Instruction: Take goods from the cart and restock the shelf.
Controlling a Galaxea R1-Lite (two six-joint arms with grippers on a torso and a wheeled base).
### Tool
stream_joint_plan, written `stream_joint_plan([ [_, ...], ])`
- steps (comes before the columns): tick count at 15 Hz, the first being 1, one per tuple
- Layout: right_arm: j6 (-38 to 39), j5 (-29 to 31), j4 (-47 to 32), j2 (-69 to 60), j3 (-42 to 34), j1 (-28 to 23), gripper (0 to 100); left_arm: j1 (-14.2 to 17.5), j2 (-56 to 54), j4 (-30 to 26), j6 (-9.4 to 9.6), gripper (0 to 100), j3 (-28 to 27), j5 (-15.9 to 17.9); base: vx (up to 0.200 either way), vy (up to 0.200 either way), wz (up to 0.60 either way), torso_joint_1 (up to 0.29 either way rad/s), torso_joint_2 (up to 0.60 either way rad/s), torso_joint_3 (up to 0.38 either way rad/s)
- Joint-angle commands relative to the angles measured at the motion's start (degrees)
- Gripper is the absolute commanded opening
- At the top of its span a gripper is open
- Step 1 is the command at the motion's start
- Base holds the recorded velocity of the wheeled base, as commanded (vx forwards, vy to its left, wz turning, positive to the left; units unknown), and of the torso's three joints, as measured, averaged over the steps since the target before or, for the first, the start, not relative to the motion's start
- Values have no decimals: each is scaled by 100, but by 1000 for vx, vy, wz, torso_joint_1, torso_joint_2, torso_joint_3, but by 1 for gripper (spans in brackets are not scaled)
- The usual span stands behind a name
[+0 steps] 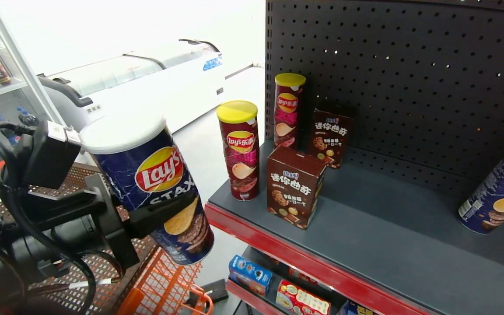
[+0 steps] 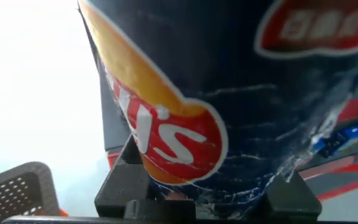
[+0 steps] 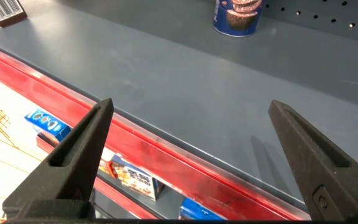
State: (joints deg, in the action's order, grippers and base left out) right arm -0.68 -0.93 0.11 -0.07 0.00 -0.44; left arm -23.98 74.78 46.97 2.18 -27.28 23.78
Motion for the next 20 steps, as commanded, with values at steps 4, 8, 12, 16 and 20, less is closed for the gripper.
stream_joint_plan([
  [4, -2, -4, 7, 7, 0, 0, 100, -19, 46, -12, 2, 0, 39, 733, 0, 0, 0, 0, 0, 0],
  [8, -2, -4, -2, 7, 0, 0, 100, -89, 55, -12, 10, 0, 56, 961, 0, 0, 0, 0, 0, 0],
  [12, -2, -4, -2, 7, 0, 0, 100, -89, 72, -4, 10, 0, 92, 1041, 0, 0, -450, 2, 3, 2],
  [16, -11, -4, -2, 7, 0, 0, 100, -89, 81, -4, 10, 0, 92, 1076, 0, 0, -600, 1, 2, 5],
  [20, -11, -4, -2, 7, 0, 0, 100, -72, 90, -4, 10, 0, 92, 1076, 0, 0, -600, 2, 6, 2],
])
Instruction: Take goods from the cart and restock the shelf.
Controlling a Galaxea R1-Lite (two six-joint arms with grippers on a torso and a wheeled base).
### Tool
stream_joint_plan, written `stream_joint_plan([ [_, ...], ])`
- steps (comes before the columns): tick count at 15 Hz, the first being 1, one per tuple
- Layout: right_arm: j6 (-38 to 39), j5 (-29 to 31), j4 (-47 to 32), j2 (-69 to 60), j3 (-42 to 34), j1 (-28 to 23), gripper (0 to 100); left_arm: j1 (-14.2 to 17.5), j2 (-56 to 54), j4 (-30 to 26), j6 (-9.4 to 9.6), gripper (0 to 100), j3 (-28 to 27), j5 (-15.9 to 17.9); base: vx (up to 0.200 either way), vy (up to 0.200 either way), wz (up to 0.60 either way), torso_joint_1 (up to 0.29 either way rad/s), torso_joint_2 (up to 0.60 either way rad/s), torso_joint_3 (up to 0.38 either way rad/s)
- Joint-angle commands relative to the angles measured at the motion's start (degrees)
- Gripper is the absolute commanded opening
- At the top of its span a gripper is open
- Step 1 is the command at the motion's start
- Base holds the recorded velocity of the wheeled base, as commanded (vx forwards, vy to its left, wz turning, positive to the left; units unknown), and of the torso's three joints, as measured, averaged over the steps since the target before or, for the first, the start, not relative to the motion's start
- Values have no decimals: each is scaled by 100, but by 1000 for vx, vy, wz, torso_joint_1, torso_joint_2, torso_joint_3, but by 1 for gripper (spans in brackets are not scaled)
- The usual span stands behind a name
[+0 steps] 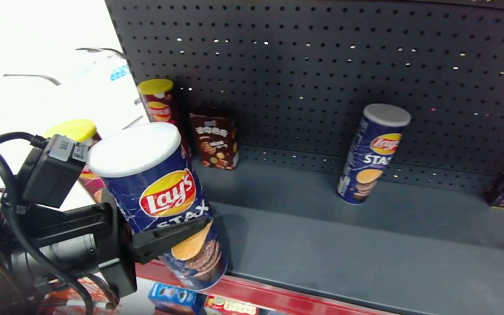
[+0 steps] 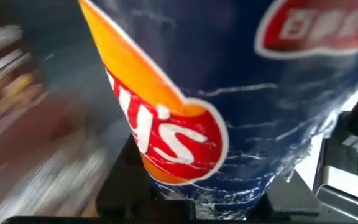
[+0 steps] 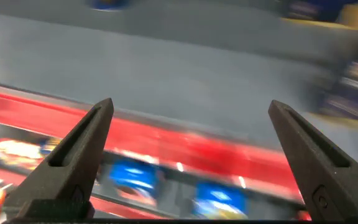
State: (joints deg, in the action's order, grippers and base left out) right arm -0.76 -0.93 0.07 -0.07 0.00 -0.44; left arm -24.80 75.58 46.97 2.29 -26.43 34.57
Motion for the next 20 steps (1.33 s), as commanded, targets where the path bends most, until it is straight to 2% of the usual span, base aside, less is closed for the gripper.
stream_joint_plan([
  [1, -4, -4, 1, 7, 0, 0, 100, 19, 9, -4, -1, 0, 6, -3, 0, 0, -600, 2, 2, -7],
  [3, -4, -4, 1, 7, 0, 0, 100, 27, 9, -4, -1, 0, 6, -3, 0, 0, -600, 2, 0, 2],
  [14, -4, -4, 1, 7, 0, 0, 100, 1, -26, 5, 43, 0, 94, -21, 0, 0, 0, 0, 0, 0],
  [18, -47, 75, -7, 42, 9, -26, 100, 36, -8, 5, 377, 0, 191, -91, 0, 0, 0, 0, 0, 0],
  [19, -118, -39, 37, 130, 352, 18, 100, 54, 18, -4, 377, 0, 103, -117, 0, 0, 0, 0, 0, 0],
  [20, 339, -145, -7, 1080, 1529, 61, 100, 27, 9, -12, 377, 0, 156, -117, 0, 0, 0, 0, 0, 0],
])
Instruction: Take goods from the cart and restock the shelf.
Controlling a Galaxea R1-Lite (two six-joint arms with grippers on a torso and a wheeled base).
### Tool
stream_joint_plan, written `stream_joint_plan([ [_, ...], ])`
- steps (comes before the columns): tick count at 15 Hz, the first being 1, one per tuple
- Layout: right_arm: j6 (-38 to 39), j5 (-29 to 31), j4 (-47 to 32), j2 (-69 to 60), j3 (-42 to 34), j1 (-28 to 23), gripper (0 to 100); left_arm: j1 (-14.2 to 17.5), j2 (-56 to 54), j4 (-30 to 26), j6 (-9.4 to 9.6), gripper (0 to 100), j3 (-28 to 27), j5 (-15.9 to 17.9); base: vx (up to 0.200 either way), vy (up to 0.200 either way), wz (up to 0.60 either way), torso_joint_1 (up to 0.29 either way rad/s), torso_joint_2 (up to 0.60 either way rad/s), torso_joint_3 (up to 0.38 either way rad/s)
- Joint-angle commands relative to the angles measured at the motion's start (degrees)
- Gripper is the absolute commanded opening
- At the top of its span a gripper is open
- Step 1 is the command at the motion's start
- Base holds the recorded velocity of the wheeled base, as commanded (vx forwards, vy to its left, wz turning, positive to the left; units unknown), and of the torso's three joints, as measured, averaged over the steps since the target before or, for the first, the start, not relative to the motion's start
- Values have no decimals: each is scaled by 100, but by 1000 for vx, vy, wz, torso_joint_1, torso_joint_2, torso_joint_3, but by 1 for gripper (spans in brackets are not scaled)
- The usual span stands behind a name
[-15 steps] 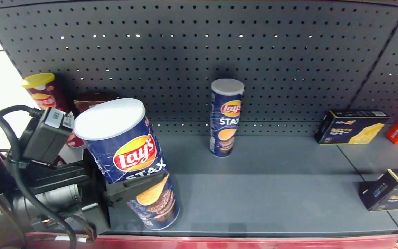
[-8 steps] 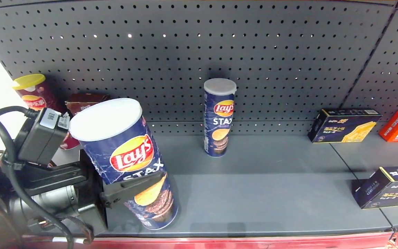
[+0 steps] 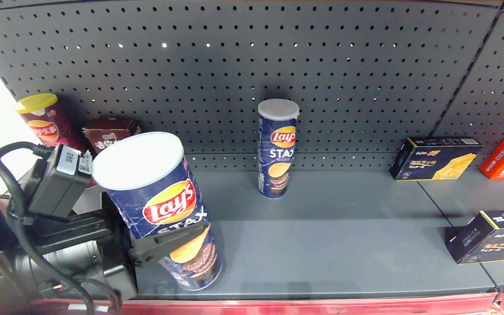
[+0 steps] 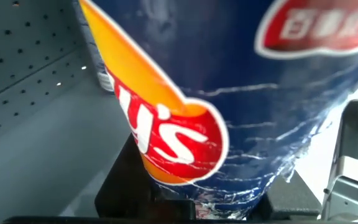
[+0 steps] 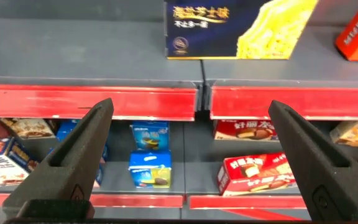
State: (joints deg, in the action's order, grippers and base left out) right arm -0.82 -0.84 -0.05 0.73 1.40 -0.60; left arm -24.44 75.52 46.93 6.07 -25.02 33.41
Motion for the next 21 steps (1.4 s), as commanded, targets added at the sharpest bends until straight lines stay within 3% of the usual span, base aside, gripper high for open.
stream_joint_plan([
  [1, 873, -320, 5, 1597, 1714, 121, 100, -17, 42, 0, -1, 0, 23, -2, 0, 0, 0, 0, 0, 0],
  [6, 539, -1076, 269, 2739, 2215, 956, 100, 1, 253, 18, 96, 0, 14, -63, 0, 0, 0, 0, 0, 0],
  [8, 275, -1111, 392, 3179, 2338, 1246, 100, 1, 253, 35, 96, 0, 41, -63, 0, 0, 0, 0, 0, 0],
  [10, 152, -1111, 734, 3943, 2558, 1923, 100, 18, 253, 44, 78, 0, -30, -54, 0, 0, 0, 0, 0, 0],
  [12, 143, -1067, 1007, 4515, 2664, 2327, 100, 36, 261, 44, -27, 0, -118, -46, 0, 0, 0, 0, 0, 0],
  [18, -235, -1287, 2668, 6738, 3173, 2380, 100, 45, 235, 44, -89, 0, -126, -54, 0, 0, 0, 0, 0, 0],
  [21, -375, -1603, 2984, 7626, 3956, 2380, 100, 106, 235, 44, -97, 0, -144, -46, 0, 0, 0, 0, 0, 0],
])
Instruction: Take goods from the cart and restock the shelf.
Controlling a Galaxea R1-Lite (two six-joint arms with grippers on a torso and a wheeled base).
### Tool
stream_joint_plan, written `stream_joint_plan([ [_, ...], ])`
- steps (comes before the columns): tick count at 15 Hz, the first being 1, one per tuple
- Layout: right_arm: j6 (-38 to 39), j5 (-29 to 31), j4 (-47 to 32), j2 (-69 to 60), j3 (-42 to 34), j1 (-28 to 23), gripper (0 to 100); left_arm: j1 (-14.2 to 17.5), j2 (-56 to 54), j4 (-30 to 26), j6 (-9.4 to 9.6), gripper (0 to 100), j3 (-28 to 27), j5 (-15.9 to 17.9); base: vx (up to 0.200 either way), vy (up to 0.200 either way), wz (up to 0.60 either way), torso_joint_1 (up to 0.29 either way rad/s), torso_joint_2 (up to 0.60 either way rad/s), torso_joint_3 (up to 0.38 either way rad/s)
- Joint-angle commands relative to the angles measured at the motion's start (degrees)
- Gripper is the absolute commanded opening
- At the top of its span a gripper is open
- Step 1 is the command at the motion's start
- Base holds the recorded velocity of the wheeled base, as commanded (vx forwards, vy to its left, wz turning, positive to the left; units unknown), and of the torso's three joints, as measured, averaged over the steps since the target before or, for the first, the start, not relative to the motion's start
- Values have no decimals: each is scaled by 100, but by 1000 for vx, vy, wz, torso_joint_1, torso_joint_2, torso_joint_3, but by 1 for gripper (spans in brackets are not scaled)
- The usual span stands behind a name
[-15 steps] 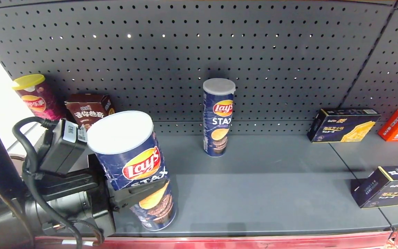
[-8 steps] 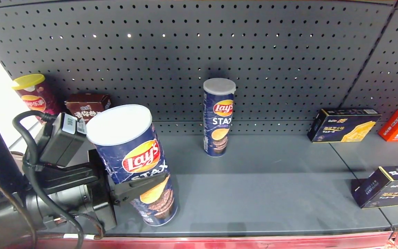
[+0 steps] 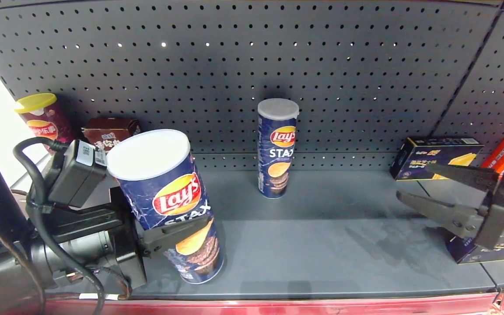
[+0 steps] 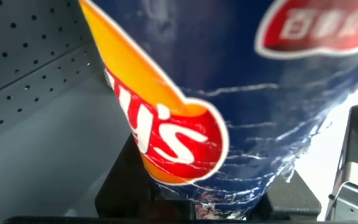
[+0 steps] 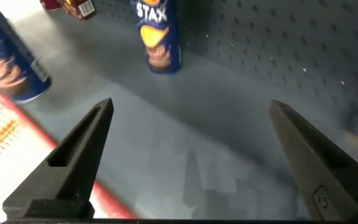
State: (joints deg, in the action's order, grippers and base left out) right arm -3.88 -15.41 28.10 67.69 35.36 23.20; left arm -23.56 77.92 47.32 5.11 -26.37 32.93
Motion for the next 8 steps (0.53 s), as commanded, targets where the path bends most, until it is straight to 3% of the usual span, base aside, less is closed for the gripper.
stream_joint_plan([
  [1, -122, -155, 161, 1106, 753, 18, 100, 19, -5, 5, -1, 0, -9, 3, 0, 0, 0, 0, 0, 0],
  [2, -315, -234, 170, 1457, 1043, 9, 100, 19, -5, 5, -1, 0, 44, -6, 0, 0, 0, 0, 0, 0],
  [8, -1071, -2291, 961, 2863, 1702, -342, 100, 1, -31, 5, -71, 0, 70, 3, 0, 0, 0, 0, 0, 0],
])
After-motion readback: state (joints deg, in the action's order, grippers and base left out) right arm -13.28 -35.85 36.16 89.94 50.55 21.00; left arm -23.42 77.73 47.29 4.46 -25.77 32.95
